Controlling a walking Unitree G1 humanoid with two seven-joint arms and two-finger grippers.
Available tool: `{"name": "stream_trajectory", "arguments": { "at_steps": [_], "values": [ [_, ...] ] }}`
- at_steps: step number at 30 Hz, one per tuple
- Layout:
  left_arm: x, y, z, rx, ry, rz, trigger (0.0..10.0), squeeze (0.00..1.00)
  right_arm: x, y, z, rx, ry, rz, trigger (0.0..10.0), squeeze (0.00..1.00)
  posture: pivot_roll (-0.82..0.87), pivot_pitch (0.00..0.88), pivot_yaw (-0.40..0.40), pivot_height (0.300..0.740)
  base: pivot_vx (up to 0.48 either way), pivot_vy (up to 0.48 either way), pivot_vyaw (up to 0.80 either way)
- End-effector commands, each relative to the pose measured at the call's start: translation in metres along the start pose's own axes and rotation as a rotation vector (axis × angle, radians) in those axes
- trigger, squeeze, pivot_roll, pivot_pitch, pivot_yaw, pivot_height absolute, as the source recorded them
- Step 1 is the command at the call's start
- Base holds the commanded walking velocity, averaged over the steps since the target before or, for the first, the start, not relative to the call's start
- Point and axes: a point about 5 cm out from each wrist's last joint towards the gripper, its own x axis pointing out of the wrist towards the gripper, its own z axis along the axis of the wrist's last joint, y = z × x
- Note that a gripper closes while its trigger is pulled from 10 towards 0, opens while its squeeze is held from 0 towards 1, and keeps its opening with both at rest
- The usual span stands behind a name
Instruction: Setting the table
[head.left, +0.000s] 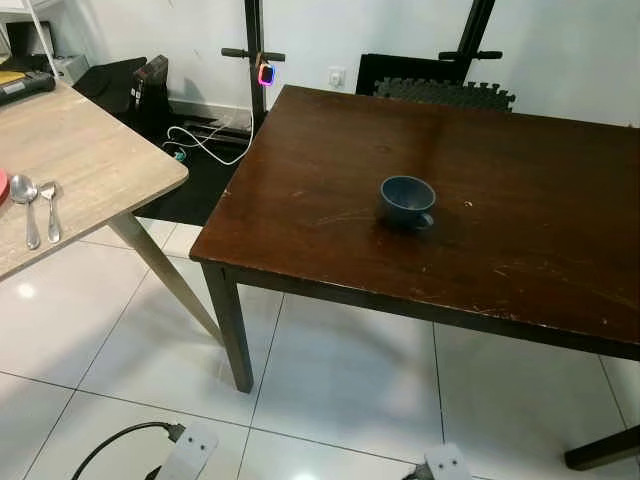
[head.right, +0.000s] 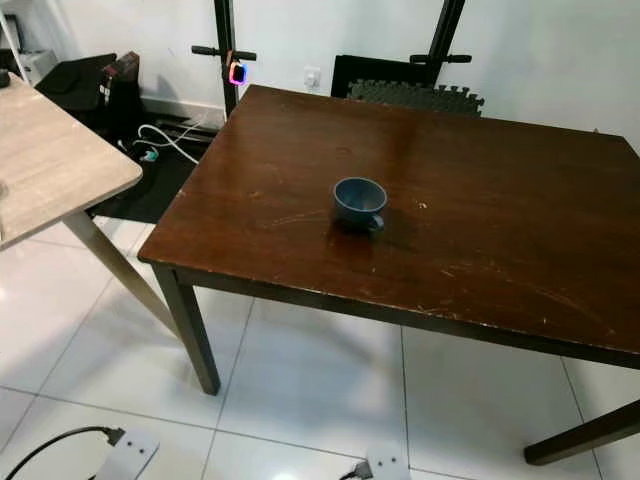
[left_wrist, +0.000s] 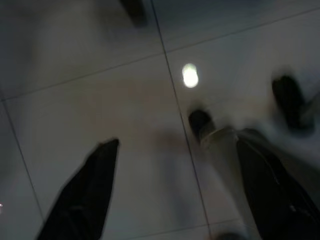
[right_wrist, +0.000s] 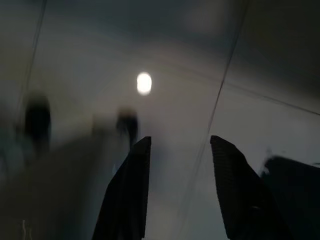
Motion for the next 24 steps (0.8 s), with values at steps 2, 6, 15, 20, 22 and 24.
{"name": "stream_trajectory", "arguments": {
  "at_steps": [2, 6, 15, 20, 22, 24],
  "values": [
    [-0.001, 0.007, 0.053, 0.04, -0.292, -0.005, 10.0, 0.0, 0.005, -0.018, 0.051, 0.144, -0.254, -0.131, 10.0, 0.0, -0.04, 0.043, 0.047, 0.74, 0.0, 0.0, 0.0],
    [-0.027, 0.014, 0.116, 0.122, -0.579, -0.017, 10.0, 0.0, -0.009, -0.024, 0.111, 0.183, -0.576, -0.191, 10.0, 0.0, -0.03, 0.051, 0.047, 0.74, 0.0, 0.0, 0.0],
    [-0.093, 0.032, 0.195, 0.099, -0.868, 0.049, 10.0, 0.0, -0.082, -0.018, 0.192, 0.183, -0.999, -0.176, 10.0, 0.0, -0.03, 0.052, 0.045, 0.74, 0.0, 0.0, 0.0],
    [-0.099, 0.043, 0.21, 0.017, -0.885, 0.085, 10.0, 0.0, -0.085, -0.009, 0.191, 0.24, -0.978, -0.12, 10.0, 0.0, -0.03, 0.041, 0.048, 0.74, 0.061, 0.0, 0.0],
    [-0.097, 0.044, 0.215, 0.024, -0.861, 0.096, 10.0, 0.0, -0.086, -0.008, 0.193, 0.244, -0.951, -0.114, 10.0, 0.0, -0.03, 0.04, 0.049, 0.74, 0.373, 0.0, 0.0],
    [-0.095, 0.045, 0.22, 0.019, -0.846, 0.106, 10.0, 0.0, -0.088, -0.009, 0.196, 0.256, -0.939, -0.113, 10.0, 0.0, -0.03, 0.037, 0.051, 0.74, 0.442, 0.0, -0.4]
  ]
}}
